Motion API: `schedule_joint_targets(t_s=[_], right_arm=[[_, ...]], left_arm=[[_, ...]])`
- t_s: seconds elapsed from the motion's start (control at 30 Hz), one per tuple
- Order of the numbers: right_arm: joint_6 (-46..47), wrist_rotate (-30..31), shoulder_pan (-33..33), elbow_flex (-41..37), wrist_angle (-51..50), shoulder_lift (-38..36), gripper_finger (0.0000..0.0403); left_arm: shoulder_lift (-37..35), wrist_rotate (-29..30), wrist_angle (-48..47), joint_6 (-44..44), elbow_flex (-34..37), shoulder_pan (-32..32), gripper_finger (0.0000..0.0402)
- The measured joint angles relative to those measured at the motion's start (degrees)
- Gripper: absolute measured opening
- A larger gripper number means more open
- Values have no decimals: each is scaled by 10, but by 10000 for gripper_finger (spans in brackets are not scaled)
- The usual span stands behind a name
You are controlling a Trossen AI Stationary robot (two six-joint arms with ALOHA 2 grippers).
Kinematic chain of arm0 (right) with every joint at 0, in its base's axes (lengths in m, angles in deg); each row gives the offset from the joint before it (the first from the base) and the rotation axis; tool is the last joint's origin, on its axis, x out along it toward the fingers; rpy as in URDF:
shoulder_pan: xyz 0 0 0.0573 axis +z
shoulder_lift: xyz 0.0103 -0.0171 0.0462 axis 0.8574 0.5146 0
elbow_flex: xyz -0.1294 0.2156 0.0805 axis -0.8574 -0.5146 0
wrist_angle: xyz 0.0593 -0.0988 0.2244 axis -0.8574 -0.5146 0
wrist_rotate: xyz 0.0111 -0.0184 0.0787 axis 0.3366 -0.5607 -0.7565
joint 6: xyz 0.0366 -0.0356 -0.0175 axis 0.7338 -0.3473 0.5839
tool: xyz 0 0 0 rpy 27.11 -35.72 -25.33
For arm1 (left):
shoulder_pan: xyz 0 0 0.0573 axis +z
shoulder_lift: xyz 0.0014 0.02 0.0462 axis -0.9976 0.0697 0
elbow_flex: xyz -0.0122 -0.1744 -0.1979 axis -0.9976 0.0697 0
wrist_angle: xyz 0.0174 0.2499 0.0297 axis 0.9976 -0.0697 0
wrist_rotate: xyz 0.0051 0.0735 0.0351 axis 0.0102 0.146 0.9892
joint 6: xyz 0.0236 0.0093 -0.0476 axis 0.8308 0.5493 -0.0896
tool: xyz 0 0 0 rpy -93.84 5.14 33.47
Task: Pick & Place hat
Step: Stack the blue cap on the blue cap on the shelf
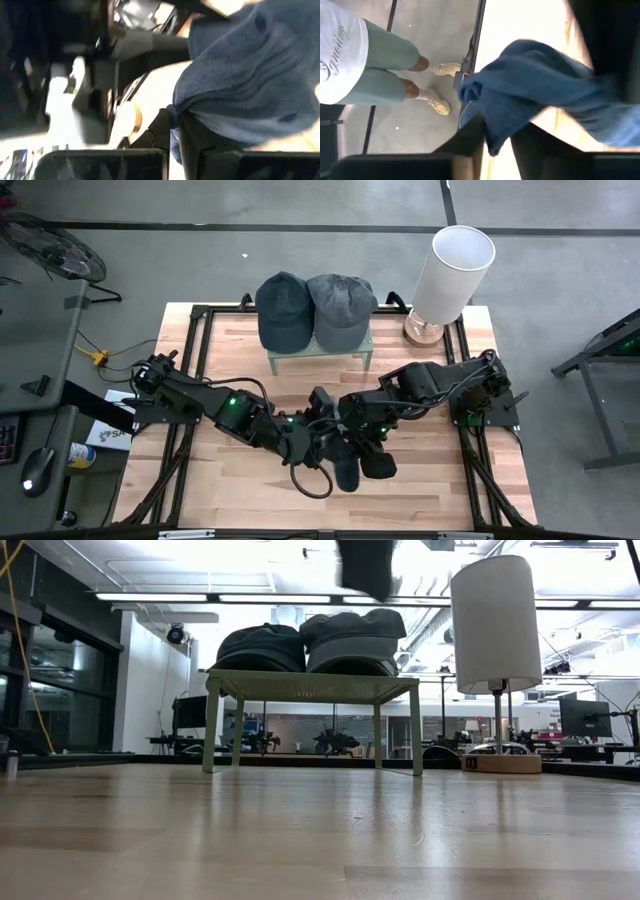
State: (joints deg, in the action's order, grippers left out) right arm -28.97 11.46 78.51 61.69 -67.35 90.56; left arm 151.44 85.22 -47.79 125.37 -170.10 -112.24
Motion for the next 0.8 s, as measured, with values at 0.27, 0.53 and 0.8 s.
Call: schedule_joint_targets(t_s=[0.27, 0.53, 0.8], right_arm=[[39, 29, 0, 0, -37, 0, 143], [80, 90, 5, 0, -83, -12, 153], [131, 218, 18, 1, -97, -57, 153]], left_arm=[[-1, 84, -55, -80, 0, 0, 9], [-1, 129, -176, -247, -29, 0, 9], [-2, 157, -280, -436, -107, 0, 9]])
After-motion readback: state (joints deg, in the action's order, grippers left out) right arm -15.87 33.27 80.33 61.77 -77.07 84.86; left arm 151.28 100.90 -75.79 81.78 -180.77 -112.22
